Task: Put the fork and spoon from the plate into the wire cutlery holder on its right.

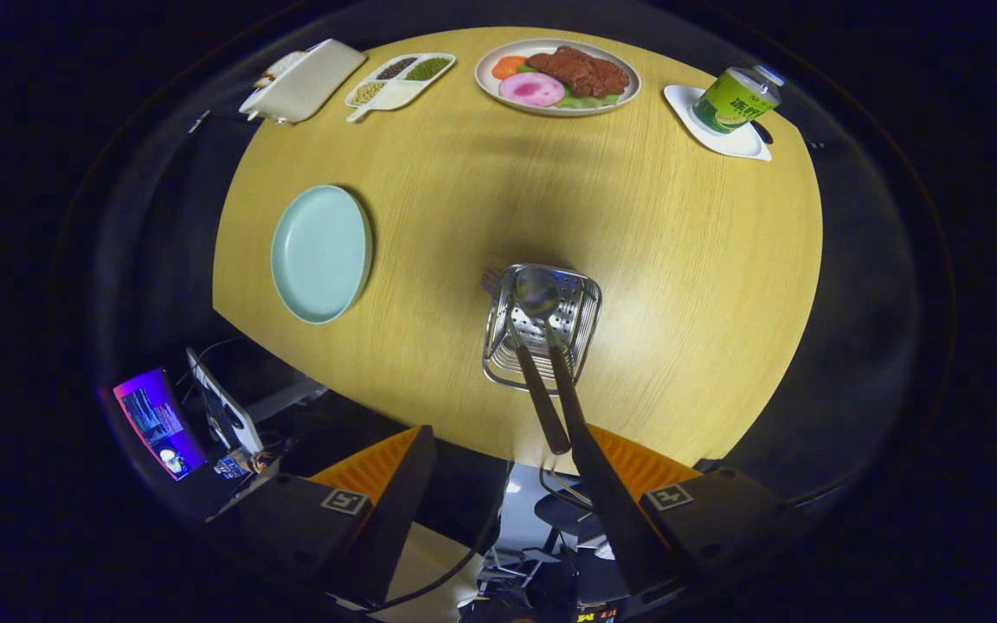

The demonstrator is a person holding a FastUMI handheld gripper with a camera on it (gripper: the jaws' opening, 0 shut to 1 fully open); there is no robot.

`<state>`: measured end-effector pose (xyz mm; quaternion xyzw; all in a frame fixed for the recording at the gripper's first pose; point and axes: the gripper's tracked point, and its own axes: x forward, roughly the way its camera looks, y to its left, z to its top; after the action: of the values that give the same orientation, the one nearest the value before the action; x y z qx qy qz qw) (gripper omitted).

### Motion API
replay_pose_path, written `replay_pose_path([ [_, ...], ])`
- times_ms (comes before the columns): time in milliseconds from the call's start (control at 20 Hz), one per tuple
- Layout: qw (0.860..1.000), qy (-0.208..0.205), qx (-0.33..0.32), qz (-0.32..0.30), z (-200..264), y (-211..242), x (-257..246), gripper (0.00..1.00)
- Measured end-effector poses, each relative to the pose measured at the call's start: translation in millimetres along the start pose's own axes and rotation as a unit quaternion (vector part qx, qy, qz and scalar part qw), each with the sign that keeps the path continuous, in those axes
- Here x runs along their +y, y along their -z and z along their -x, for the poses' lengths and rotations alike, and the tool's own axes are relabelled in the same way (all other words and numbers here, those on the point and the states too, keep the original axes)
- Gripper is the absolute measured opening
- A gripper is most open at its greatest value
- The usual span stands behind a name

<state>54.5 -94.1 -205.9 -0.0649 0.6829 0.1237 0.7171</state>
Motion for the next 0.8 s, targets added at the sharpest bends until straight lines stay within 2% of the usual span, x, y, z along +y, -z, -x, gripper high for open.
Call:
replay_pose_path([
  [200,0.996,-0.01,-0.093,0.011,53,-3,15,0.99],
  [350,0.98,-0.005,-0.198,0.015,99,-17,27,0.99],
  [450,0.962,0.006,-0.272,0.025,133,-22,36,0.99],
  [600,0.927,0.019,-0.372,0.04,179,-20,54,0.99],
  [800,0.87,0.046,-0.488,0.04,226,-21,64,0.99],
])
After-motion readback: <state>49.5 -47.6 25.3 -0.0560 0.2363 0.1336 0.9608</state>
